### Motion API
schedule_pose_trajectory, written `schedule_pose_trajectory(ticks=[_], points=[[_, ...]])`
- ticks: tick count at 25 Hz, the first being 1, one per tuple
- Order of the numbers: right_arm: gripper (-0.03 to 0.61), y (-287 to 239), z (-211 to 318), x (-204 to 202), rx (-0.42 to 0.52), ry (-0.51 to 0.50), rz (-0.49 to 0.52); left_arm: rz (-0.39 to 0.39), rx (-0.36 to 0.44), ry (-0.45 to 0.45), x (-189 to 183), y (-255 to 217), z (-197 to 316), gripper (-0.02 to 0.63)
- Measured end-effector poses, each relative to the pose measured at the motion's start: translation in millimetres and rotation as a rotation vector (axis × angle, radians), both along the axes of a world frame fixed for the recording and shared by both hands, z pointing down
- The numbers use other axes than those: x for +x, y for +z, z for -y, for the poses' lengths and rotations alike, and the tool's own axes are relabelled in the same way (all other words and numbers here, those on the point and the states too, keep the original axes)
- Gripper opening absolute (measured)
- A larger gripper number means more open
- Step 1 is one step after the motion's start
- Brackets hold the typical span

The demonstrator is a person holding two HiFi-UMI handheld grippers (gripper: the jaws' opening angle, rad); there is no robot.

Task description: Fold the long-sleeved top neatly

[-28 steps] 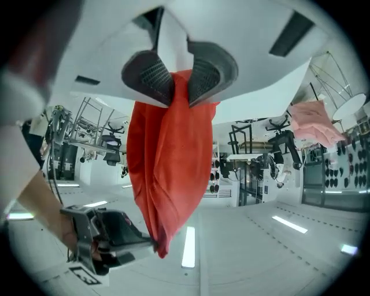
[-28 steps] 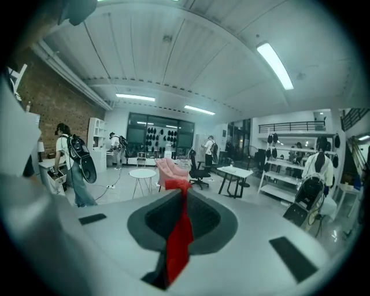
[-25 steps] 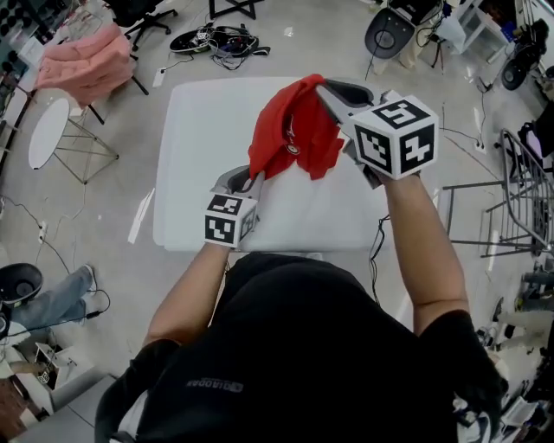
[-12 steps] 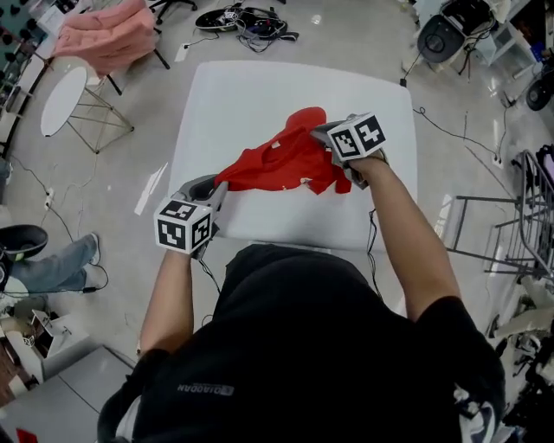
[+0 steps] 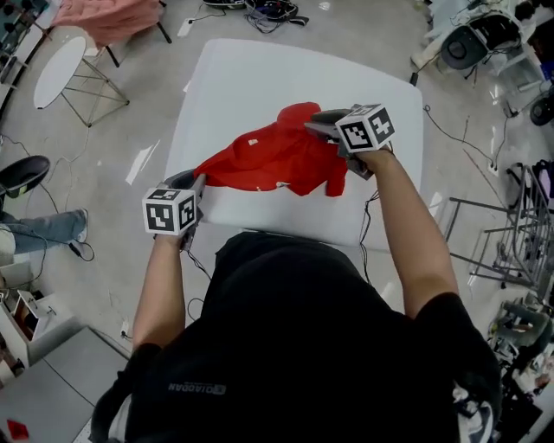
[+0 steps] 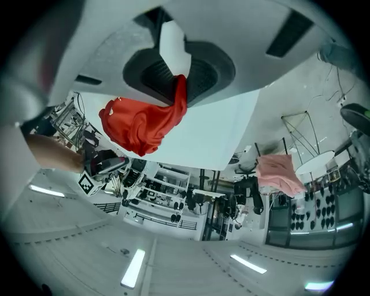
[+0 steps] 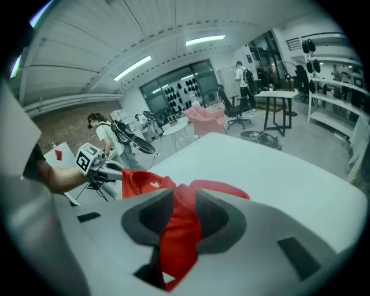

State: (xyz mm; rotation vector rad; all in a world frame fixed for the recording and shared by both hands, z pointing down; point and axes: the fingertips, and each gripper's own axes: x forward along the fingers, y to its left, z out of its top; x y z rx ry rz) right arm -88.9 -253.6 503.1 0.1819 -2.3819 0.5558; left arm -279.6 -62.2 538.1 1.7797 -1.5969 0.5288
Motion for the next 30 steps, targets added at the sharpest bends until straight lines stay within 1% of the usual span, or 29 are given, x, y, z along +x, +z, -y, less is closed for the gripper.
schedule_pose_trajectory(ticks=[2,4,7,9,10,12,15,17,19,20,22,24,25,27,30], points=[[0.109,-15.7,19.4,21.9,0.033,0.052,0.016,0.003,0.004,0.001,-0.8,2.8,3.4,0.043],[0.095,-20.3,31.6,41.2,0.063,0.092,0.004,0.016,0.012,0.011,-3.5,3.0,7.6,0.043],[0.116,-4.7,28.4,55.9,0.113,0.066,-0.081,0.033,0.02,0.028,-7.0,2.5,12.3,0.043],[0.127,11.1,29.5,56.6,0.159,0.042,-0.136,0.035,0.023,0.037,-7.7,2.3,14.9,0.043],[0.133,18.4,33.1,54.6,0.167,0.039,-0.153,0.035,0.025,0.04,-7.9,2.4,16.3,0.043],[0.169,28.8,39.2,46.5,0.137,0.028,-0.169,0.029,0.03,0.046,-8.3,2.4,18.7,0.043],[0.229,39.7,41.2,32.6,0.049,-0.016,-0.192,0.015,0.04,0.056,-10.6,1.4,20.3,0.043],[0.242,53.7,39.0,34.1,-0.006,-0.054,-0.254,0.006,0.044,0.062,-13.1,1.5,20.2,0.043],[0.25,67.4,26.1,41.4,-0.025,-0.124,-0.33,0.0,0.046,0.069,-14.1,2.8,18.3,0.043],[0.25,70.0,16.9,43.4,-0.006,-0.163,-0.355,-0.002,0.047,0.074,-14.1,3.5,17.1,0.043],[0.247,65.9,0.0,41.6,0.082,-0.219,-0.361,-0.002,0.048,0.08,-15.1,5.0,16.4,0.043],[0.238,56.0,-14.4,36.8,0.179,-0.237,-0.339,-0.003,0.05,0.084,-18.2,6.6,18.7,0.043],[0.222,52.0,-22.5,35.2,0.209,-0.235,-0.326,-0.005,0.05,0.086,-20.2,7.4,20.3,0.043],[0.218,47.6,-41.7,33.9,0.229,-0.23,-0.299,-0.011,0.05,0.09,-24.1,9.4,22.8,0.043],[0.225,44.3,-64.7,33.9,0.224,-0.232,-0.267,-0.016,0.048,0.096,-31.7,12.1,24.3,0.043]])
